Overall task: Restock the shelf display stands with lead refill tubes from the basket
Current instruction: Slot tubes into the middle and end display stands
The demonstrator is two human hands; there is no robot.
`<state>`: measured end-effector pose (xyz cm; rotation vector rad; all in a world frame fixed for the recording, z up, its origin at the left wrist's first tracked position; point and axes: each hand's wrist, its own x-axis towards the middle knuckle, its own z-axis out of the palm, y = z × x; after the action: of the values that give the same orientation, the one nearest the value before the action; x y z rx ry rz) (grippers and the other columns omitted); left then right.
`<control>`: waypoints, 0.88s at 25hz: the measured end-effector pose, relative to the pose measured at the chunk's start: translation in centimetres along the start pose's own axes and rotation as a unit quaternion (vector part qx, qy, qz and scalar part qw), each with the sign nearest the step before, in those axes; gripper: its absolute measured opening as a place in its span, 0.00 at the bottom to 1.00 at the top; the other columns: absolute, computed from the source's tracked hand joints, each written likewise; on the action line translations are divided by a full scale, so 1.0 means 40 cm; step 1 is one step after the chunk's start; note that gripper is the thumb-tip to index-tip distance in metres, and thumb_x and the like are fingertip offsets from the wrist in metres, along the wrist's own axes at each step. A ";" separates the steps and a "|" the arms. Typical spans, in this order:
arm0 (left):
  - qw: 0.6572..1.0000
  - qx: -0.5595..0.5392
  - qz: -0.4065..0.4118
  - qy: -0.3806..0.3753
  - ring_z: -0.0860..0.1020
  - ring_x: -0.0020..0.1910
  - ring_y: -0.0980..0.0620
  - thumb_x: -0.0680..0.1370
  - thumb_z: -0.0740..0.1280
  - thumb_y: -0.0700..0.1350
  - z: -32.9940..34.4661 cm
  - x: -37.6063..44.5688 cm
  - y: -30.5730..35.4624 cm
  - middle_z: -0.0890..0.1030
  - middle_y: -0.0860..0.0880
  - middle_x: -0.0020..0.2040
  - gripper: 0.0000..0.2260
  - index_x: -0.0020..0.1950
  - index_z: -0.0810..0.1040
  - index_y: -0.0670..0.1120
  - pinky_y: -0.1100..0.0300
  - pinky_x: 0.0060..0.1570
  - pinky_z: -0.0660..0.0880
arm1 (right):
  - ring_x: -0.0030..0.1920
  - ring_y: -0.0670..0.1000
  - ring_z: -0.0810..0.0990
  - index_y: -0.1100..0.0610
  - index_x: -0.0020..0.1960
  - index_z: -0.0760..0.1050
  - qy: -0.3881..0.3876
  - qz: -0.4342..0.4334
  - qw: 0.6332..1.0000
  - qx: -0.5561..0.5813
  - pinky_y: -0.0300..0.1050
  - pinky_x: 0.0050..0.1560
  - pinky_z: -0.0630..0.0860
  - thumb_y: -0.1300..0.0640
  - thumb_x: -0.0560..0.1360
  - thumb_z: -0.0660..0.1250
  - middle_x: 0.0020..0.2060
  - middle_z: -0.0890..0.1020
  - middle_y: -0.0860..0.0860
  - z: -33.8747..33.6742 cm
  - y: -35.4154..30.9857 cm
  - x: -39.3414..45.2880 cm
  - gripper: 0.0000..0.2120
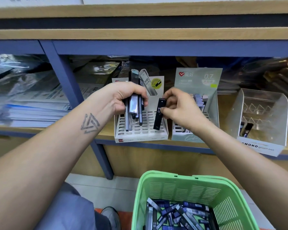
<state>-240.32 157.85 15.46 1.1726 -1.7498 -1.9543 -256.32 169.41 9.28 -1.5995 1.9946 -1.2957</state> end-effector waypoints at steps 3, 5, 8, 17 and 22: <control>1.000 0.001 -0.006 0.006 0.80 0.31 0.50 0.76 0.63 0.31 -0.044 -0.013 0.001 0.79 0.42 0.33 0.07 0.39 0.76 0.38 0.58 0.38 0.81 | 0.37 0.46 0.80 0.48 0.54 0.75 0.037 -0.039 0.997 -0.050 0.45 0.43 0.79 0.63 0.74 0.71 0.41 0.81 0.49 0.044 0.007 0.017 0.14; 1.000 0.007 -0.007 0.009 0.80 0.31 0.49 0.76 0.62 0.31 -0.073 -0.020 -0.006 0.79 0.42 0.33 0.09 0.36 0.76 0.38 0.56 0.39 0.82 | 0.36 0.42 0.80 0.49 0.55 0.77 0.053 -0.050 0.996 -0.050 0.41 0.42 0.77 0.62 0.75 0.71 0.42 0.81 0.45 0.075 -0.001 0.027 0.12; 0.999 -0.011 -0.017 0.026 0.80 0.31 0.49 0.76 0.63 0.31 -0.115 -0.027 -0.025 0.79 0.42 0.32 0.12 0.33 0.76 0.39 0.55 0.38 0.82 | 0.39 0.43 0.81 0.52 0.55 0.79 0.069 -0.054 0.995 -0.055 0.42 0.44 0.79 0.61 0.77 0.70 0.43 0.79 0.41 0.109 -0.012 0.050 0.09; 0.996 -0.026 -0.067 0.061 0.79 0.30 0.48 0.76 0.62 0.31 -0.228 -0.043 -0.102 0.78 0.42 0.30 0.22 0.22 0.77 0.41 0.59 0.32 0.80 | 0.39 0.49 0.79 0.55 0.46 0.79 0.009 -0.034 0.995 -0.092 0.47 0.42 0.78 0.59 0.70 0.70 0.38 0.81 0.50 0.149 -0.128 0.134 0.05; 0.994 -0.014 -0.091 0.063 0.79 0.35 0.47 0.75 0.64 0.31 -0.249 -0.035 -0.149 0.79 0.42 0.31 0.22 0.21 0.77 0.41 0.55 0.37 0.79 | 0.36 0.50 0.81 0.55 0.47 0.79 0.032 -0.049 0.998 0.035 0.48 0.39 0.82 0.63 0.71 0.71 0.37 0.81 0.51 0.190 -0.203 0.188 0.06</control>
<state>-230.57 153.17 11.05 1.4566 -1.5971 -1.9480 -248.57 159.31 13.55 -1.6613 1.9049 -1.4537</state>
